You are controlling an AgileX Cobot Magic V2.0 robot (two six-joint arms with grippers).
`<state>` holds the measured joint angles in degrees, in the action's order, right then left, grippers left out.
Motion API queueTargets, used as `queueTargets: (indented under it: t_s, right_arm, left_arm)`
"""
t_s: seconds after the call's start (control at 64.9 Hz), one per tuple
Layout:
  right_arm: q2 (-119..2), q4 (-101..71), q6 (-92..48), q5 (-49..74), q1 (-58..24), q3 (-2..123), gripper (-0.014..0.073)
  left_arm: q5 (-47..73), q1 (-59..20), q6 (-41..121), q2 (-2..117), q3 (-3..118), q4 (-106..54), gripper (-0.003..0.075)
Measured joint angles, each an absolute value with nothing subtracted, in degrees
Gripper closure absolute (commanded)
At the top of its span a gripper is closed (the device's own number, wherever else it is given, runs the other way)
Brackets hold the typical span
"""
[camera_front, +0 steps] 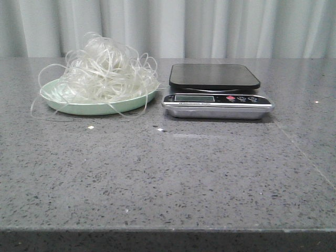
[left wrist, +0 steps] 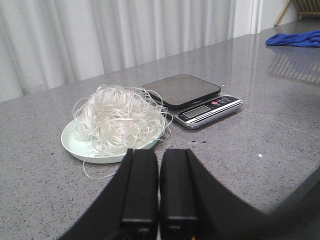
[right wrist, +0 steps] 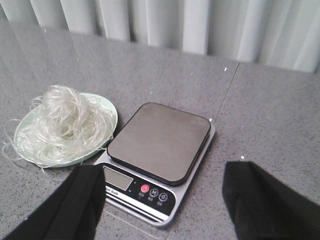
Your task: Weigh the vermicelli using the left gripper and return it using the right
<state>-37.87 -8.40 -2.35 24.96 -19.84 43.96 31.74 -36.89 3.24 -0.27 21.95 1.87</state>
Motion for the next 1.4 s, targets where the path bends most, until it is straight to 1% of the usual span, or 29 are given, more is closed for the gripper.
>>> queueTargets:
  t_s: [0.077, 0.216, 0.323, 0.385, 0.462, 0.493, 0.508, 0.524, 0.539, 0.57, 0.585, 0.6, 0.631, 0.677, 1.401]
  right_arm:
    - [-31.88, -8.4, -2.35, 23.73, -19.84, 38.96, 0.0006]
    - [-24.54, -8.4, -2.35, 23.37, -19.84, 32.7, 0.0014]
    - [-19.77, -8.4, -2.35, 22.67, -19.84, 28.72, 0.0057]
    - [-16.84, -8.4, -2.49, 21.39, -19.84, 26.51, 0.0099]
    - [-13.35, -8.4, -2.49, 19.79, -19.84, 23.52, 0.0207]
    - [-11.88, -8.4, -2.49, 18.94, -19.84, 22.41, 0.0286]
    - [-11.31, -8.4, -2.49, 18.62, -19.84, 22.0, 0.0301]
    - [-10.5, -8.4, -2.49, 18.21, -19.84, 21.43, 0.0345]
    - [-9.98, -8.4, -2.49, 17.94, -19.84, 21.25, 0.036]
    - [-9.05, -8.4, -2.49, 17.37, -19.84, 20.6, 0.0433]
    - [-8.63, -8.4, -2.49, 17.07, -19.84, 20.3, 0.0461]
    - [-8.08, -8.4, -2.49, 16.58, -19.84, 19.88, 0.0471]
    - [-7.39, -8.4, -2.49, 15.72, -19.84, 19.18, 0.0445]
    - [-6.98, -8.4, -2.49, 14.96, -19.84, 18.57, 0.0435]
    - [-6.72, -8.4, -2.49, 14.08, -19.84, 17.17, 0.0436]
  left_arm:
    - [31.51, -36.89, 3.24, -0.27, 21.95, 1.87, 0.0586]
    - [31.51, -36.89, 3.24, -0.27, 21.95, 1.87, 0.0586]
    - [31.51, -36.89, 3.24, -0.27, 21.95, 1.87, 0.0586]
    - [31.51, -36.89, 3.24, -0.27, 21.95, 1.87, 0.0586]
    - [31.51, -36.89, 3.24, -0.27, 21.95, 1.87, 0.0586]
    - [31.51, -36.89, 3.24, -0.27, 21.95, 1.87, 0.0586]
    - [31.51, -36.89, 3.24, -0.27, 21.95, 1.87, 0.0586]
    - [31.51, -36.89, 3.24, -0.27, 21.95, 1.87, 0.0586]
    - [31.51, -36.89, 3.24, -0.27, 21.95, 1.87, 0.0586]
    - [31.51, -36.89, 3.24, -0.27, 21.95, 1.87, 0.0586]
    - [31.51, -36.89, 3.24, -0.27, 21.95, 1.87, 0.0586]
    - [31.51, -36.89, 3.24, -0.27, 21.95, 1.87, 0.0586]
    - [31.51, -36.89, 3.24, -0.27, 21.95, 1.87, 0.0586]
    - [31.51, -36.89, 3.24, -0.27, 21.95, 1.87, 0.0586]
    - [31.51, -36.89, 3.24, -0.27, 21.95, 1.87, 0.0586]
